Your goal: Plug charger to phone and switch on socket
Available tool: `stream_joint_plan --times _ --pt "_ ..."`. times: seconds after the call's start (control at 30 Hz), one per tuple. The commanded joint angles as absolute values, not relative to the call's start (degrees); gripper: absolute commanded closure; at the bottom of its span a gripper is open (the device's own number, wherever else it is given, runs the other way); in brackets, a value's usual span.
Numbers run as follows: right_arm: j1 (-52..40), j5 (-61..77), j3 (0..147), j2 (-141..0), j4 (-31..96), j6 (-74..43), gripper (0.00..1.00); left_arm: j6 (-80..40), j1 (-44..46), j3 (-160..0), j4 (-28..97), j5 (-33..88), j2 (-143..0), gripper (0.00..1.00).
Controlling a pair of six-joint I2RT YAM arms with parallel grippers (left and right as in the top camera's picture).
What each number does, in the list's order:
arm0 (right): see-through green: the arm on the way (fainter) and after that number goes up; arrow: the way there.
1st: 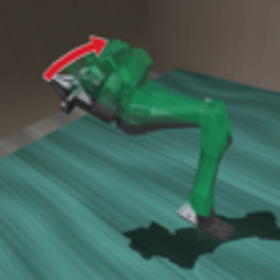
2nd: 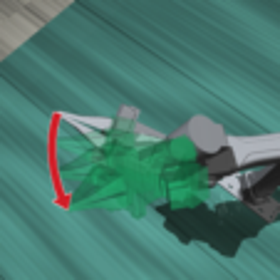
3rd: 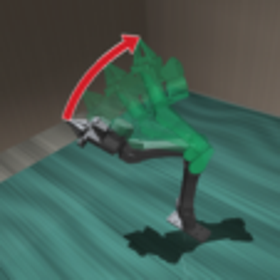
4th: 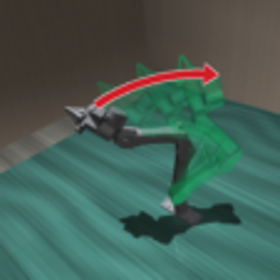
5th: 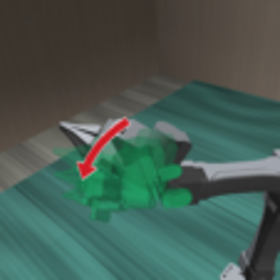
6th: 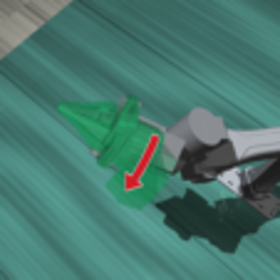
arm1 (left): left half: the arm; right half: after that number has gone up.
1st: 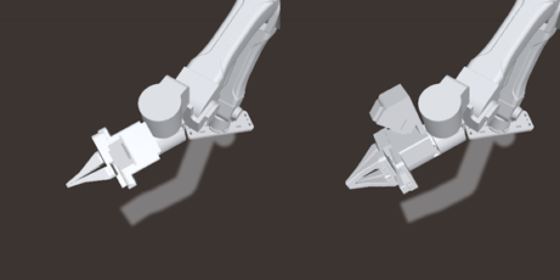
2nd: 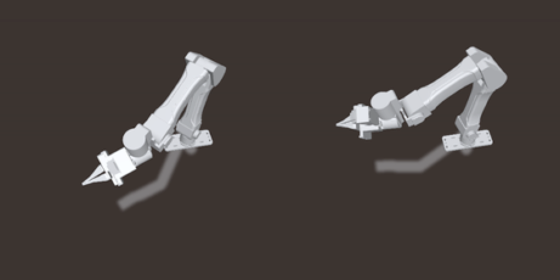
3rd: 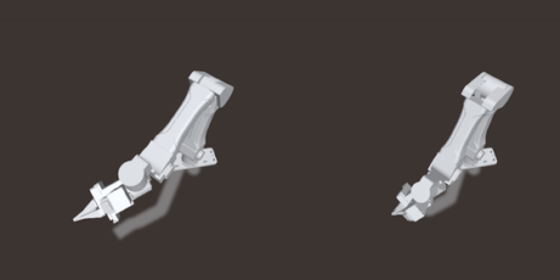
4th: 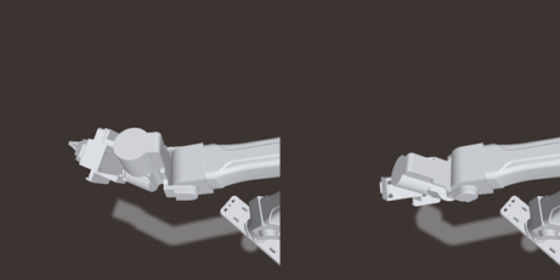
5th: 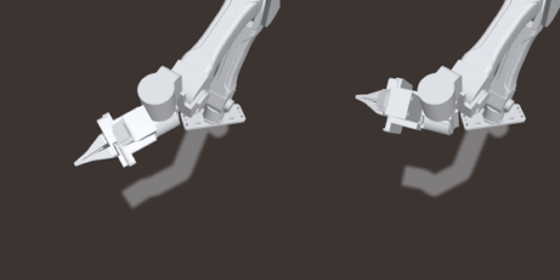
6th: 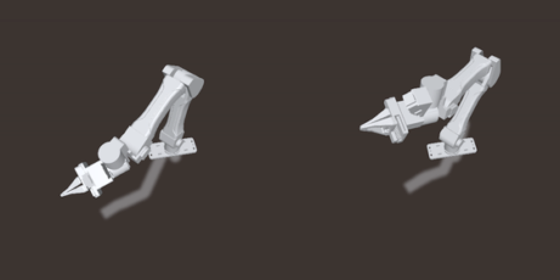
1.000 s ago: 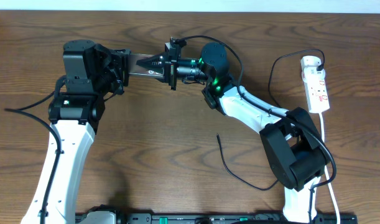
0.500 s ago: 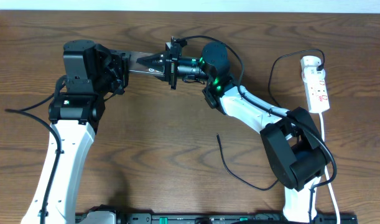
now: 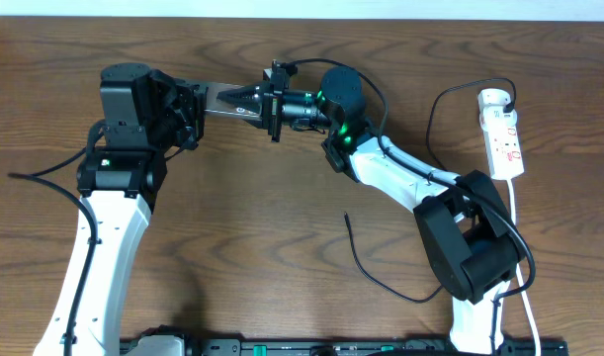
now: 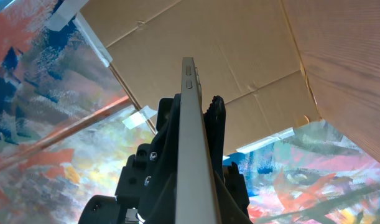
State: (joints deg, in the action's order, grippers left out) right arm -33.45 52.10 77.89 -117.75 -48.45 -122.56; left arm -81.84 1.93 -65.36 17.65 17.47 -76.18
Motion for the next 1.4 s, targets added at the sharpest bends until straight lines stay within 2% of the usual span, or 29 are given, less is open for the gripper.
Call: stream_joint_plan --times 0.0,0.37,0.63,0.77,0.9,1.07,1.2,1.37 --pt "-33.8 55.0 78.6 -117.2 -49.1 -117.4 0.99 -81.9 1.8 -65.8 17.7 17.4 -76.4 0.93" --pt "-33.8 55.3 78.6 -117.2 -49.1 -117.4 0.98 -81.9 1.8 -65.8 17.7 17.4 -76.4 0.93" --pt "-33.8 55.5 78.6 -117.2 -49.1 -117.4 0.84 -81.9 1.8 -65.8 17.7 17.4 -76.4 0.93" --pt "-33.8 55.7 78.6 -117.2 -49.1 -117.4 0.82 -81.9 1.8 -65.8 17.7 17.4 -76.4 0.93" --pt "-33.8 55.7 78.6 -117.2 -49.1 -117.4 0.69 -81.6 1.8 -65.8 17.9 17.4 -76.4 0.93" --pt "-33.8 55.7 78.6 -117.2 -49.1 -117.4 0.66 -81.7 1.8 -65.8 18.1 17.4 -76.4 0.92" --pt "-33.8 55.7 78.6 -117.2 -49.1 -117.4 0.54 -81.7 1.8 -65.8 18.1 17.3 -76.4 0.93" --pt "-33.6 55.7 78.6 -117.2 -49.1 -117.4 0.26 -81.5 1.8 -65.8 18.2 17.3 -76.4 0.93"
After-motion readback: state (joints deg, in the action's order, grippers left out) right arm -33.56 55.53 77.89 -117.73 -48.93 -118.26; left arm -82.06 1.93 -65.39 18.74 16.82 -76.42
